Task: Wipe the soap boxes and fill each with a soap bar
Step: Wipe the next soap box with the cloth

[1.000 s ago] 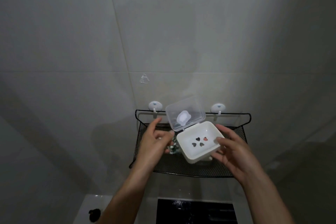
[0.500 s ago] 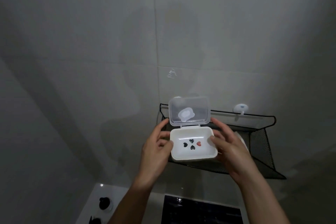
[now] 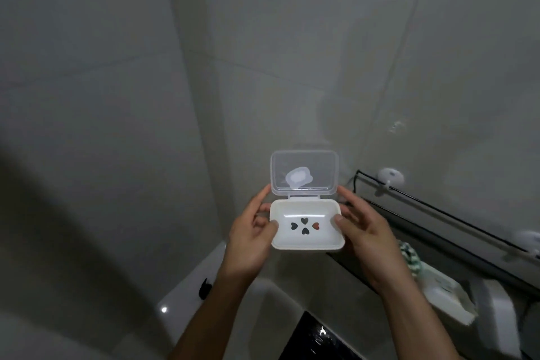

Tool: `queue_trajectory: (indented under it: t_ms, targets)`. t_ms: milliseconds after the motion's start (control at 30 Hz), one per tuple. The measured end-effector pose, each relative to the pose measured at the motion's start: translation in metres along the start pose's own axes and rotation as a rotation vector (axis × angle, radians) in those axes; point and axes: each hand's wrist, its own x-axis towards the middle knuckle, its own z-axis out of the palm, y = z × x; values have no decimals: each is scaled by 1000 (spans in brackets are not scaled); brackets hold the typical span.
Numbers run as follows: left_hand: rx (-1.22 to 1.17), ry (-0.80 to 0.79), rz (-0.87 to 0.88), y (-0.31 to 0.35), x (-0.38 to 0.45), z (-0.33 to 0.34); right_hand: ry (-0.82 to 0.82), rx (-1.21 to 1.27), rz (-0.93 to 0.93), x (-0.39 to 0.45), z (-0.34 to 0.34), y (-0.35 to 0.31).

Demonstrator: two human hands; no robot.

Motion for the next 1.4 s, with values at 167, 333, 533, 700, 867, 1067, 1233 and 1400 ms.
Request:
queue_trajectory:
  t_ms: [167,333,533,700,867,1067,1233,1400]
  targets:
    - [49,268,-44,7,-36,-11,-220,-54,-22,9,21,5]
    - [95,501,-78,12,-85,-10,-417,-59,-3,1,39,14]
    - [103,772,-105,12,-156,-15,-684,-69,22,-31,67,29]
    - [103,946,-107,18,-215,-28,-891,-61,48,-69,100,34]
    - [145,1120,-147,24,-281,-51,-1077,-73,92,-117,142,36]
    - [198,1314,-198,30,-367,-86,-1257,-96,115,-194,198,43]
    - [205,1411,-215,35,-452,-115,-1356,-120,123,-275,240,48]
    - [159,1508,-224,36,-545,-140,-1466,-142,134,-367,276,54]
